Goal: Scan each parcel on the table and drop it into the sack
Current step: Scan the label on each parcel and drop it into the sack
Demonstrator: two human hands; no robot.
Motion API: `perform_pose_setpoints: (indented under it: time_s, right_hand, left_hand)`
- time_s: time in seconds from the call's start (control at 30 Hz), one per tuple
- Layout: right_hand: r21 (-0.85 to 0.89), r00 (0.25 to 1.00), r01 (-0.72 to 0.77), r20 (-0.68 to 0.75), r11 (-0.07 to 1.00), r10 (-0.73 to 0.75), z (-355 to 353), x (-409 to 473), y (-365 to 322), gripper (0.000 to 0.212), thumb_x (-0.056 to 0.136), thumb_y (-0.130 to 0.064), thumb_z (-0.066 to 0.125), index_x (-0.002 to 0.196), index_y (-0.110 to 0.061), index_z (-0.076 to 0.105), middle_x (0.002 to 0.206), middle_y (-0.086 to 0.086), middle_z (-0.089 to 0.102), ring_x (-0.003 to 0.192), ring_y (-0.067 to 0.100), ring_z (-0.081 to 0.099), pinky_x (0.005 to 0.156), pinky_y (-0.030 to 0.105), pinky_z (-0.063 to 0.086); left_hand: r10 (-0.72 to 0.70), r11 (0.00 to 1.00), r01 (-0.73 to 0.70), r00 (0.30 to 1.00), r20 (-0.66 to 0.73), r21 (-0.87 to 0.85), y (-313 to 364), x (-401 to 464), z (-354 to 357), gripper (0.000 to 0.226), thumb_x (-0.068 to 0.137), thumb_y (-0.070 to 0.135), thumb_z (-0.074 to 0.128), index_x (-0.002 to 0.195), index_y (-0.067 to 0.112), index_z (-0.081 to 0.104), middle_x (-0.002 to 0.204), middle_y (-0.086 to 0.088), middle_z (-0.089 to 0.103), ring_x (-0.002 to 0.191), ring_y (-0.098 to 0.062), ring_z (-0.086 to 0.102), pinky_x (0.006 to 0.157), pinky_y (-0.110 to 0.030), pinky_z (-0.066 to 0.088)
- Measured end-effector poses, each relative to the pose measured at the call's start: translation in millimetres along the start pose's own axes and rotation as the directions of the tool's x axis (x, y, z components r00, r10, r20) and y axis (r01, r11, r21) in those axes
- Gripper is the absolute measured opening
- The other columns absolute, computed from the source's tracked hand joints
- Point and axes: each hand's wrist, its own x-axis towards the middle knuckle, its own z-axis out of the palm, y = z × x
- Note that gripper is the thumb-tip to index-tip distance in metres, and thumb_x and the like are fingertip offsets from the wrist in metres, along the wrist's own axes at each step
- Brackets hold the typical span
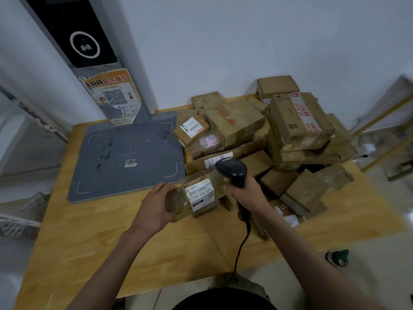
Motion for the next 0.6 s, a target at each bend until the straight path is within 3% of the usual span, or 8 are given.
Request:
perform_pose_setpoints:
  time_s: [0.2,0.33,0.43,0.53,0.6]
  right_hand:
    - [0.057,0.993,-0.058,-0.102,0.997,0.063,17.4,-76.2,15.0,0.020,0.088,-0.014,0.068,0.096,0.005,0.065,0.073,0.008,0.058,0.069,0.019,0.054,0.063,0.033,0.041]
    - [0.070,0.966,-0.077,-0.241,0.995,0.091,19.2,-128.9,39.6,0.013,0.087,-0.013,0.068,0.098,-0.006,0.069,0.084,0.012,0.069,0.078,0.028,0.066,0.067,0.038,0.053]
    - [0.138,0.934,-0.108,-0.324,0.985,0.148,10.7,-168.7,65.1,0.023,0.084,-0.011,0.068,0.107,-0.010,0.068,0.097,0.015,0.070,0.091,0.032,0.067,0.079,0.045,0.058]
    - [0.208,0.880,-0.174,-0.405,0.963,0.247,-5.7,-211.5,92.7,0.027,0.083,-0.013,0.068,0.105,0.001,0.064,0.099,0.027,0.067,0.093,0.041,0.066,0.084,0.059,0.055]
    - [0.271,0.827,-0.192,-0.473,0.943,0.304,-19.2,-240.3,110.9,0.023,0.083,-0.010,0.067,0.102,0.003,0.063,0.093,0.026,0.067,0.088,0.040,0.067,0.080,0.056,0.057]
  left_hand:
    - [0.127,0.990,-0.125,0.991,-0.028,0.072,-10.8,-34.2,8.9,0.067,0.063,0.009,0.084,0.119,0.031,0.056,0.117,0.009,0.055,0.104,-0.025,0.048,0.081,-0.026,0.031]
    - [0.194,0.979,-0.196,0.980,0.040,0.055,-0.8,-56.5,24.9,0.071,0.066,0.009,0.084,0.128,0.031,0.055,0.120,0.007,0.049,0.102,-0.021,0.042,0.083,-0.025,0.032]
    - [0.273,0.958,-0.279,0.957,0.093,0.061,20.3,-70.8,42.7,0.073,0.067,0.011,0.085,0.131,0.029,0.054,0.124,0.003,0.048,0.105,-0.021,0.042,0.086,-0.026,0.034]
    - [0.354,0.931,-0.365,0.918,0.177,0.030,57.7,-85.6,60.6,0.069,0.070,0.017,0.086,0.131,0.027,0.055,0.122,0.004,0.048,0.109,-0.017,0.041,0.088,-0.026,0.033]
    - [0.392,0.915,-0.403,0.890,0.232,0.001,87.4,-94.4,74.1,0.065,0.071,0.019,0.086,0.129,0.024,0.057,0.118,0.006,0.045,0.105,-0.012,0.041,0.088,-0.026,0.036]
